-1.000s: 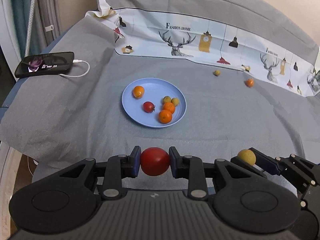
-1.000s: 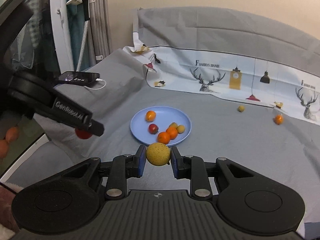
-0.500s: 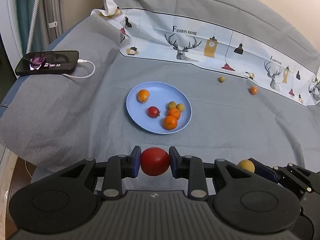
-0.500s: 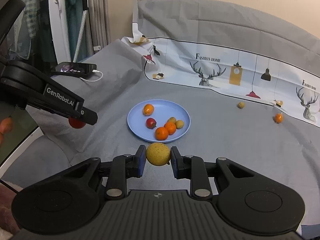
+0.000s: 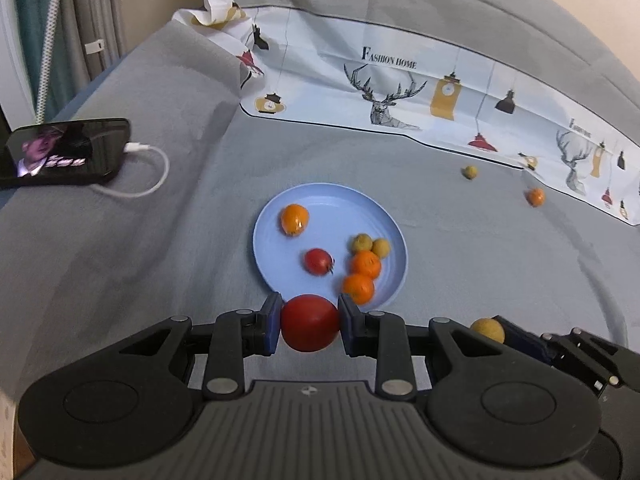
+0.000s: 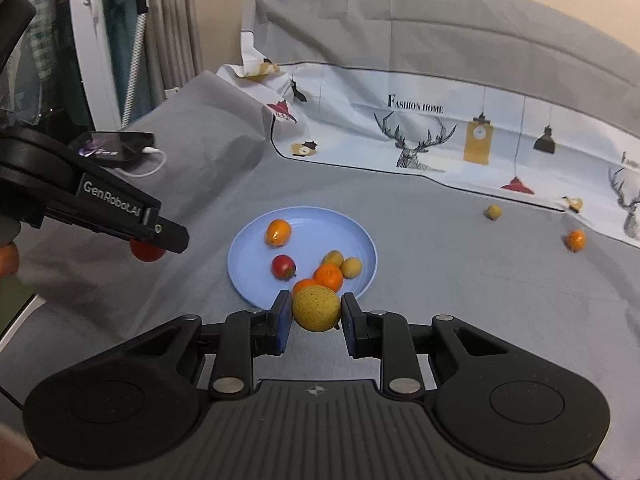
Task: Organize fruits
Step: 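Carry the tomato and yellow fruit in both tools over the blue plate, then open both tools to release the fruits onto the blue plate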
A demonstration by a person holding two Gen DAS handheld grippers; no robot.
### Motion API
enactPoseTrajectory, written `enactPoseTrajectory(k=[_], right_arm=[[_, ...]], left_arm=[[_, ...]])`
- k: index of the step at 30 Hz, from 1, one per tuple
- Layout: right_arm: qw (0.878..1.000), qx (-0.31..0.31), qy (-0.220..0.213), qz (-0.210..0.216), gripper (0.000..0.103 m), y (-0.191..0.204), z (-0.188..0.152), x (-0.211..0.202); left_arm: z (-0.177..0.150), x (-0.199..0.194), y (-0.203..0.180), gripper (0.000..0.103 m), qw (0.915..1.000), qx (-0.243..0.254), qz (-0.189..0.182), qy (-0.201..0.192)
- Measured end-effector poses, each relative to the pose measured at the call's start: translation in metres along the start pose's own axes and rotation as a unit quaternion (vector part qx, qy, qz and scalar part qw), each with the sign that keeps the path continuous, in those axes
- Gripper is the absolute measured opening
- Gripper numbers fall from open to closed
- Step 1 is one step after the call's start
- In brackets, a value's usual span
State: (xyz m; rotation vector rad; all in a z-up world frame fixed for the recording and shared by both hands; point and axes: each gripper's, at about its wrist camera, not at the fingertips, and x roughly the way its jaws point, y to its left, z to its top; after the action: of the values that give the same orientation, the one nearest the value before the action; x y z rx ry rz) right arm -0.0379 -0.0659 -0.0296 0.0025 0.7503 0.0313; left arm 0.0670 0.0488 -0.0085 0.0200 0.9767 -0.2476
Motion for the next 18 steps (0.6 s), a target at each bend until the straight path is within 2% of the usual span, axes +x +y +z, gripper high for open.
enactPoseTrajectory(k=[5,12,18], right_arm=[[1.0,0.001,0.018,0.011,0.028,-0.003,0.014,0.045],[0.999,-0.018,0.026,0.006,0.028,-0.012,0.029,0.112],[0.998,-0.038,0.043,0.006,0.028,-0.017,0.035,0.165]], left_arm=[[0.025,0.043,0.0,0.033,0.9999,0.006,0.001,0.013],[0.048,0.112,0.003,0.033,0.999,0.015,0.023,0.034],[0.063,0.147,0.008,0.033,0.9981,0.027,0.038,0.041]])
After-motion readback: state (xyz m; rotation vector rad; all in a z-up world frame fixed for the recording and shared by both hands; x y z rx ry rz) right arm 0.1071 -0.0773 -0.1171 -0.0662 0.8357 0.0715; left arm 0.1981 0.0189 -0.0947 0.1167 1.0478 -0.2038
